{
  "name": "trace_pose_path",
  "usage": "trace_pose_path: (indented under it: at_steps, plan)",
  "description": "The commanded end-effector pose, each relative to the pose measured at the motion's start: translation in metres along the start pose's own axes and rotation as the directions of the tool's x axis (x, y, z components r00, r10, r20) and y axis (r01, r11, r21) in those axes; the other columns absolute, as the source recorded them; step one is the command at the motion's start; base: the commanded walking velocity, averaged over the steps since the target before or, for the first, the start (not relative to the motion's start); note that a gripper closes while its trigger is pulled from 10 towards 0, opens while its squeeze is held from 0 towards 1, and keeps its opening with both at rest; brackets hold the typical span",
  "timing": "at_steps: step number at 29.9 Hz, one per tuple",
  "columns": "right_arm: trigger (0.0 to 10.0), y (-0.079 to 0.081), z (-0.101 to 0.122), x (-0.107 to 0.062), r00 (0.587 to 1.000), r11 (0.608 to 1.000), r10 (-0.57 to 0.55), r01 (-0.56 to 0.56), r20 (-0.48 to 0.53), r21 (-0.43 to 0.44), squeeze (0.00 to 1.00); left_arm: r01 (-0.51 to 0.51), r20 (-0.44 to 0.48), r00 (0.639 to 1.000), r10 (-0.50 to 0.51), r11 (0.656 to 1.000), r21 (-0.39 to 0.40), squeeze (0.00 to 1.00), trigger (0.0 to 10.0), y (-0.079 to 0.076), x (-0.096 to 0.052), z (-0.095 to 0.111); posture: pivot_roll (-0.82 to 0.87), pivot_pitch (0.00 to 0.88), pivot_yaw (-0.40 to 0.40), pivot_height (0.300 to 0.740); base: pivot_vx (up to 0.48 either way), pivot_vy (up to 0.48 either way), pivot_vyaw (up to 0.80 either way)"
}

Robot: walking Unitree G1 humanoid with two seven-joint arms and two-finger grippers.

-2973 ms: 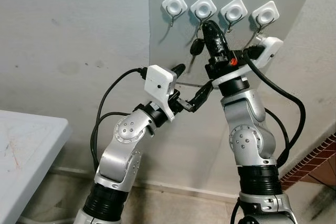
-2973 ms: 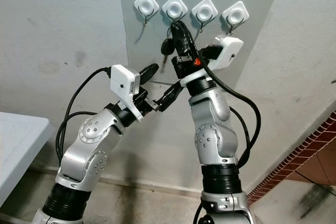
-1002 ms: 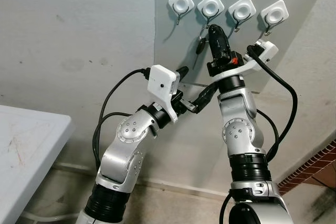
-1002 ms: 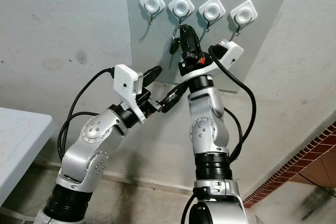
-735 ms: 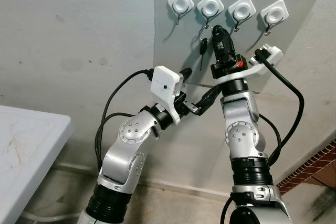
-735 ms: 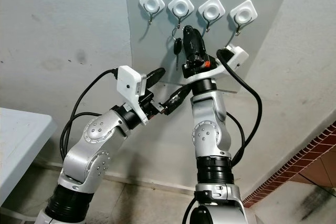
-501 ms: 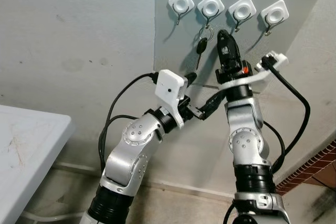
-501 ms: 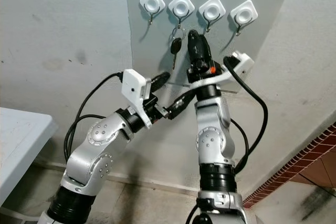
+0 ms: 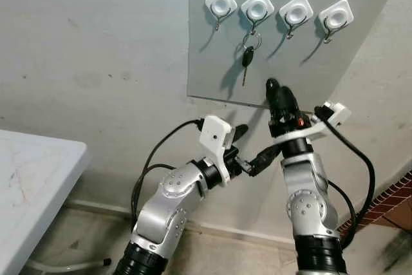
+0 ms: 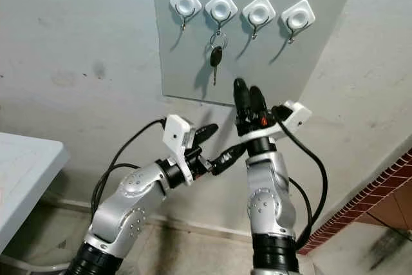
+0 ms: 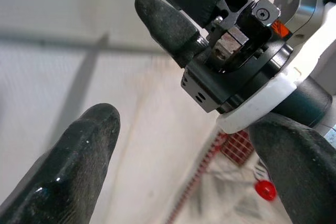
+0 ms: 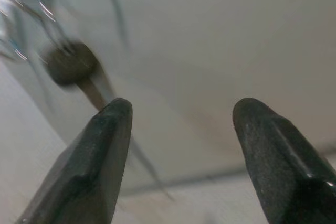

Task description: Hang keys on a hook

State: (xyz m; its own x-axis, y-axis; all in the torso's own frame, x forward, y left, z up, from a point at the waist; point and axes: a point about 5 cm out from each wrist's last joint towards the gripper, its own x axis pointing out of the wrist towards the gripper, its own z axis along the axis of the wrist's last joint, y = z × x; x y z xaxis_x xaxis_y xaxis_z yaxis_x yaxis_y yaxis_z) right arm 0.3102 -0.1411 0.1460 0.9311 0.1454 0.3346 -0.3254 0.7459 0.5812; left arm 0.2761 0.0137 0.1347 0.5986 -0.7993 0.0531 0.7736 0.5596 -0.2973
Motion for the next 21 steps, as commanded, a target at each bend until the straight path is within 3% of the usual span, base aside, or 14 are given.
trace_pose_path:
  at_steps: [1, 4, 13, 14, 20, 21]
  plan:
    - [10.0, -0.03, -0.015, -0.039, 0.991, 0.994, -0.104, 0.101, -0.081, -0.045, 1.0, -0.465, 0.226, 0.856, 0.464, 0.884, -0.054, 0.0, 10.0, 0.076, -0.043, 0.041, -0.03, 0.0, -0.02, 0.74, 0.0, 0.0, 0.0]
    - [10.0, -0.048, -0.023, -0.057, 0.977, 0.983, -0.172, 0.161, -0.123, -0.094, 1.0, -0.504, 0.222, 0.826, 0.518, 0.855, -0.122, 0.0, 10.0, 0.088, -0.051, 0.033, -0.03, 0.0, -0.015, 0.74, 0.0, 0.0, 0.0]
    - [10.0, -0.07, -0.033, -0.081, 0.943, 0.944, -0.294, 0.26, -0.156, -0.205, 1.0, -0.578, 0.162, 0.797, 0.582, 0.812, -0.076, 0.0, 10.0, 0.104, -0.062, 0.003, -0.03, 0.0, -0.002, 0.74, 0.0, 0.0, 0.0]
    - [10.0, -0.074, -0.036, -0.087, 0.936, 0.936, -0.315, 0.279, -0.156, -0.215, 1.0, -0.588, 0.123, 0.798, 0.59, 0.807, -0.06, 0.0, 10.0, 0.107, -0.066, -0.007, -0.04, 0.0, 0.001, 0.74, 0.0, 0.0, 0.0]
    - [10.0, -0.076, -0.037, -0.099, 0.93, 0.92, -0.332, 0.283, -0.156, -0.271, 1.0, -0.565, 0.113, 0.815, 0.569, 0.823, -0.067, 0.0, 10.0, 0.107, -0.075, -0.024, -0.06, 0.0, 0.0, 0.74, 0.0, 0.0, 0.0]
    - [10.0, -0.073, -0.035, -0.102, 0.935, 0.91, -0.324, 0.265, -0.147, -0.319, 1.0, -0.542, 0.129, 0.831, 0.54, 0.84, -0.024, 0.0, 10.0, 0.103, -0.078, -0.026, -0.06, 0.0, 0.0, 0.74, 0.0, 0.0, 0.0]
